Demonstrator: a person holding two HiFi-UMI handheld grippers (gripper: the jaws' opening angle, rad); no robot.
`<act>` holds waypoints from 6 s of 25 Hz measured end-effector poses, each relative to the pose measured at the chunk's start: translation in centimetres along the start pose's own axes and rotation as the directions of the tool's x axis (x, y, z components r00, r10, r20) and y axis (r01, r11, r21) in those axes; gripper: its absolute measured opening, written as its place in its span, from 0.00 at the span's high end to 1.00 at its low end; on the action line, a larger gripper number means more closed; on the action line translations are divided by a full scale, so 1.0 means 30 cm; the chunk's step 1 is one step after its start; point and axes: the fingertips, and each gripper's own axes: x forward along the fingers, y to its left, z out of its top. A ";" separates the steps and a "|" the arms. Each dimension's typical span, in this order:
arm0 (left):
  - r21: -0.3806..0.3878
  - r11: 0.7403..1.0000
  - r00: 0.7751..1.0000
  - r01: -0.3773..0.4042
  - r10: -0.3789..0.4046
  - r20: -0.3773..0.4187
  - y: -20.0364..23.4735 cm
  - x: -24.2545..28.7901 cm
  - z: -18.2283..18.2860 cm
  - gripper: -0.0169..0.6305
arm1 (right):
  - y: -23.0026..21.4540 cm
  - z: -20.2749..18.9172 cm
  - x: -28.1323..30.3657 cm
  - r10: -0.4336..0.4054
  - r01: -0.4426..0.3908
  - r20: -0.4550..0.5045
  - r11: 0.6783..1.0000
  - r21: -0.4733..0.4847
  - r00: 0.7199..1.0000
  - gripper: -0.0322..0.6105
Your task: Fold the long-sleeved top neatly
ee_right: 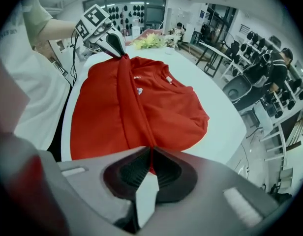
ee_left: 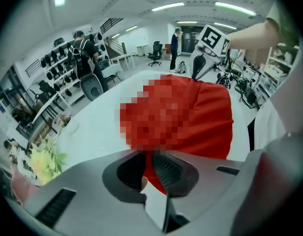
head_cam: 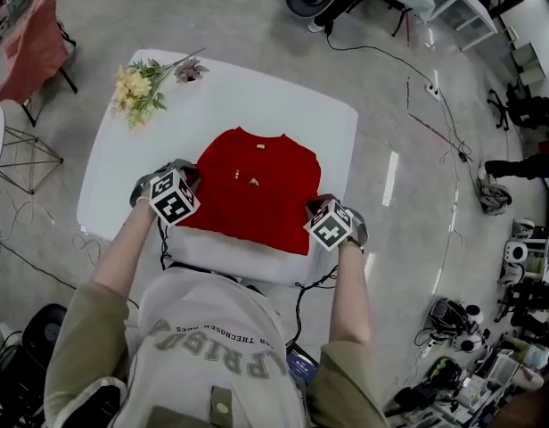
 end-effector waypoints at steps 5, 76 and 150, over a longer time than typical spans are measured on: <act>-0.030 0.997 0.998 -0.064 0.064 -0.009 -0.001 0.077 -0.047 0.84 | -0.020 0.003 0.059 -0.052 0.052 -0.007 0.998 0.027 0.999 0.92; -0.214 0.974 0.997 -0.073 0.075 -0.002 0.058 -0.215 -0.136 0.92 | -0.087 0.127 -0.206 -0.073 0.082 0.113 0.994 -0.076 0.991 0.92; -0.031 0.953 0.940 0.302 -0.303 -0.159 -0.162 -0.006 -0.156 0.31 | 0.111 0.158 0.097 0.265 -0.303 -0.184 0.927 -0.223 0.947 0.24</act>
